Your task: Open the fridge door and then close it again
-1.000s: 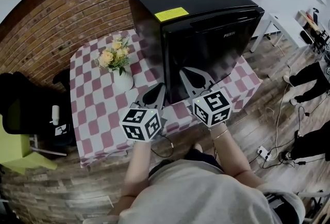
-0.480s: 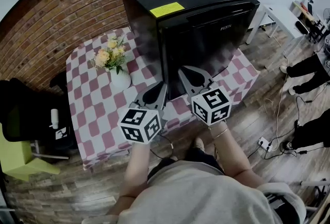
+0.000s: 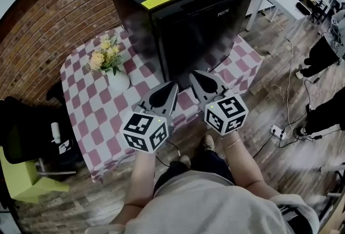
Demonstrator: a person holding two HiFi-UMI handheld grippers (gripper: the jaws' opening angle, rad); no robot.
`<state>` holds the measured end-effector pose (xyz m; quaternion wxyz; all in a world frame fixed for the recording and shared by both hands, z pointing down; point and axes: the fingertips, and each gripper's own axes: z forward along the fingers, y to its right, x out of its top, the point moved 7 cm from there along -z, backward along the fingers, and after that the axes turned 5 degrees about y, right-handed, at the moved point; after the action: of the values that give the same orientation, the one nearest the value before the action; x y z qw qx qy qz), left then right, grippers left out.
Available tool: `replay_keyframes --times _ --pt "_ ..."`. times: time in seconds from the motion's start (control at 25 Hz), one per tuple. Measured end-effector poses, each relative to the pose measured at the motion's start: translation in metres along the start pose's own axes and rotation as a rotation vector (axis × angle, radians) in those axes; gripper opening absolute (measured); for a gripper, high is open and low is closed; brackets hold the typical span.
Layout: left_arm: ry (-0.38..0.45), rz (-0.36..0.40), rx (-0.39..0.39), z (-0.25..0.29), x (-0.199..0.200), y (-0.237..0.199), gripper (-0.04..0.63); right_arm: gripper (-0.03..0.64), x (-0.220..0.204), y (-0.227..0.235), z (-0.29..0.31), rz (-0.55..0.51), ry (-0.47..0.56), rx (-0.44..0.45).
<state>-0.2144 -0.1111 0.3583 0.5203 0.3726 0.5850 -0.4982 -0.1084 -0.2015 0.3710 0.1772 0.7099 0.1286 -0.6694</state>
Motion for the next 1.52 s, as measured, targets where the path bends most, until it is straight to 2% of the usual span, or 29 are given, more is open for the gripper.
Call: replay_keyframes --times 0.24,0.44,0.64,0.84,0.96,1.2,1.52 --pt "-0.026 -0.085 -0.080 0.007 -0.014 0.014 0.008 -0.002 0.014 0.013 -0.034 0.039 0.053 -0.056" --pt "-0.071 -0.008 -0.111 0.019 -0.016 0.030 0.008 -0.002 0.018 0.013 -0.057 0.044 0.012 0.037" --pt "-0.071 0.056 -0.097 0.030 -0.010 0.049 0.008 -0.002 0.032 0.023 -0.081 0.016 0.000 0.025" --pt "-0.041 0.024 -0.057 0.031 -0.007 0.060 0.008 -0.002 0.041 0.036 -0.097 0.026 0.043 -0.032" --pt "-0.023 -0.005 -0.042 0.033 -0.008 0.066 0.008 -0.002 0.042 0.036 -0.100 0.015 0.033 -0.013" --pt "-0.030 -0.011 -0.020 0.036 -0.015 0.075 0.008 -0.002 0.042 0.032 -0.104 -0.003 0.015 0.037" --pt "-0.031 -0.019 0.002 0.034 -0.016 0.074 0.008 0.000 0.038 0.039 -0.104 0.014 0.006 0.045"
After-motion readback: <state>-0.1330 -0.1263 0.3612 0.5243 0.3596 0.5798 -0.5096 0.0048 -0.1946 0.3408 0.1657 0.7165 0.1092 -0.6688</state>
